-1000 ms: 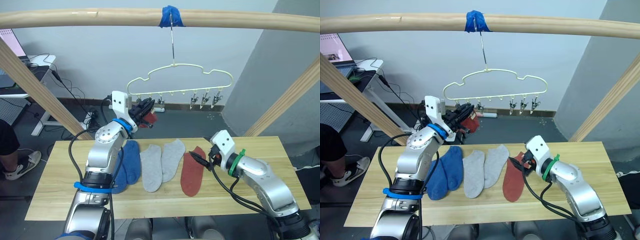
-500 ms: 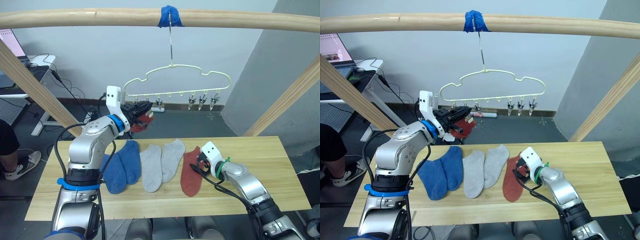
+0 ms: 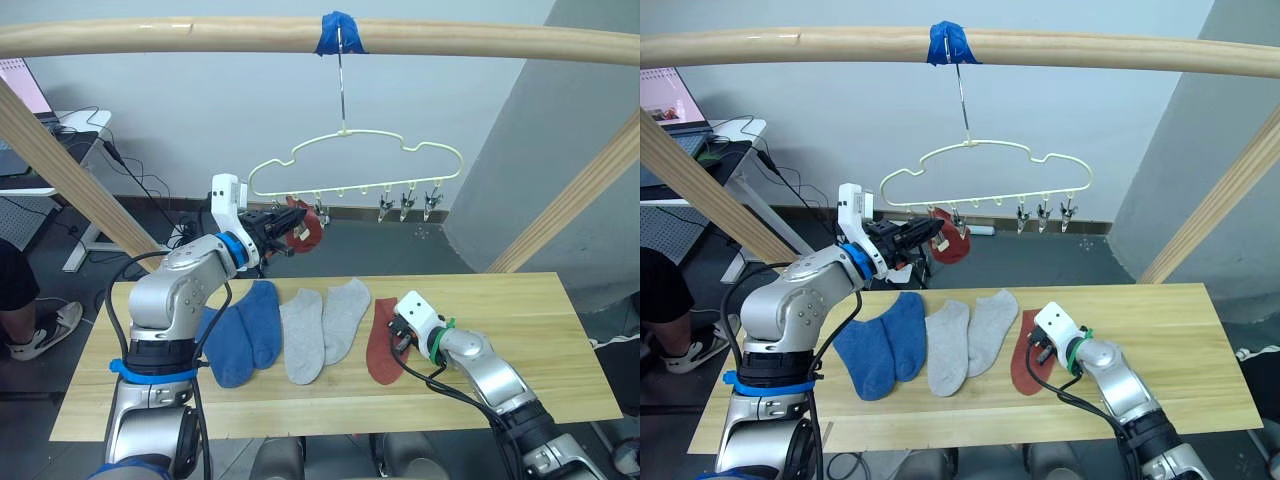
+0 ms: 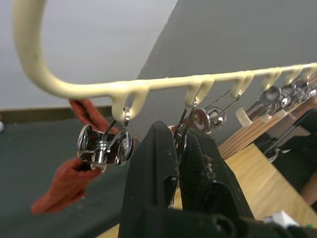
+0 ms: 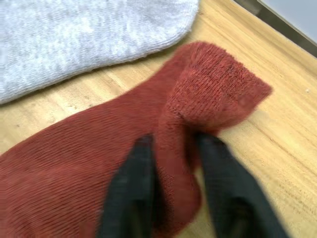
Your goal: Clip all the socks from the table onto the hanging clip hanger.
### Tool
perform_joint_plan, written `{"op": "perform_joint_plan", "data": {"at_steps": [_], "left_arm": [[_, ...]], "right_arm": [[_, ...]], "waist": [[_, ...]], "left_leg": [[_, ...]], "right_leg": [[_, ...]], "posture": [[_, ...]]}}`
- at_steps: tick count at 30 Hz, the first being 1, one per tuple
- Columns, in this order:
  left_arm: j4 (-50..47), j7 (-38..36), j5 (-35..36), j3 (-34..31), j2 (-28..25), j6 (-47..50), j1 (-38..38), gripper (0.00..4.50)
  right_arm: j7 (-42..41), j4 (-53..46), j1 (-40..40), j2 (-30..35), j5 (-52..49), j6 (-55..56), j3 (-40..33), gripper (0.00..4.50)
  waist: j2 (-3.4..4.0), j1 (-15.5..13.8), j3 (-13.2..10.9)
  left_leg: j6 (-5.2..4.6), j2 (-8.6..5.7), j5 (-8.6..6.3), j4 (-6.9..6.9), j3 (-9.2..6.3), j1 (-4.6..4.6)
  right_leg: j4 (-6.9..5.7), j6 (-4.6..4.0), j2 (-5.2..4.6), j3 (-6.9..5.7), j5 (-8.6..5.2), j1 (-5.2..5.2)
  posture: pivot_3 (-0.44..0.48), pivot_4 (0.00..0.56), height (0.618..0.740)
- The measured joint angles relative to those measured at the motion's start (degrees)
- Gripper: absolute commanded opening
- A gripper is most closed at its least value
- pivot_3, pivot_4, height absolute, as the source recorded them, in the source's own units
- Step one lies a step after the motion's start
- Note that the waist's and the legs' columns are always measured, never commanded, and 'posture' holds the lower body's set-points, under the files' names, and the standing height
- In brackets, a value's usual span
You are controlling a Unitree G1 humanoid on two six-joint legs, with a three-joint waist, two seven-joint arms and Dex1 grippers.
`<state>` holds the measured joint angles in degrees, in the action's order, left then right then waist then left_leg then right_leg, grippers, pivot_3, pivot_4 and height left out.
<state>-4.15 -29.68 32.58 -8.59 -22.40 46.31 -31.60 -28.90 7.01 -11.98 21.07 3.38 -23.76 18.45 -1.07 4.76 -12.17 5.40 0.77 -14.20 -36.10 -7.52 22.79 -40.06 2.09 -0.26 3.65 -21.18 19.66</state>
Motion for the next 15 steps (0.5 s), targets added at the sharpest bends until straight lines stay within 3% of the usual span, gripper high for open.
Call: {"op": "perform_joint_plan", "data": {"at_steps": [8, 15], "left_arm": [[2.8, 1.5, 15.3, -9.0, 0.6, 18.3, -2.5, 0.12], [5.0, 5.3, 21.9, -14.1, 1.4, 26.5, -4.2, 0.12]], "right_arm": [[-8.9, -20.3, 2.3, 2.2, -9.7, -9.7, -2.3, 0.03], [-8.4, -29.3, -4.2, -0.3, -14.8, -21.1, -3.5, 0.03]], "waist": [[0.05, 0.2, 0.0], [0.03, 0.3, -0.1]], "left_leg": [[0.00, 0.03, 0.00, 0.01, -0.05, -0.01], [0.01, 0.02, 0.00, 0.01, -0.04, -0.02]], "right_leg": [[-0.03, 0.00, 0.04, -0.04, 0.00, -0.01], [0.00, 0.00, 0.03, -0.02, 0.00, 0.00]], "posture": [[-0.051, 0.215, 0.740], [-0.056, 0.216, 0.740]]}}
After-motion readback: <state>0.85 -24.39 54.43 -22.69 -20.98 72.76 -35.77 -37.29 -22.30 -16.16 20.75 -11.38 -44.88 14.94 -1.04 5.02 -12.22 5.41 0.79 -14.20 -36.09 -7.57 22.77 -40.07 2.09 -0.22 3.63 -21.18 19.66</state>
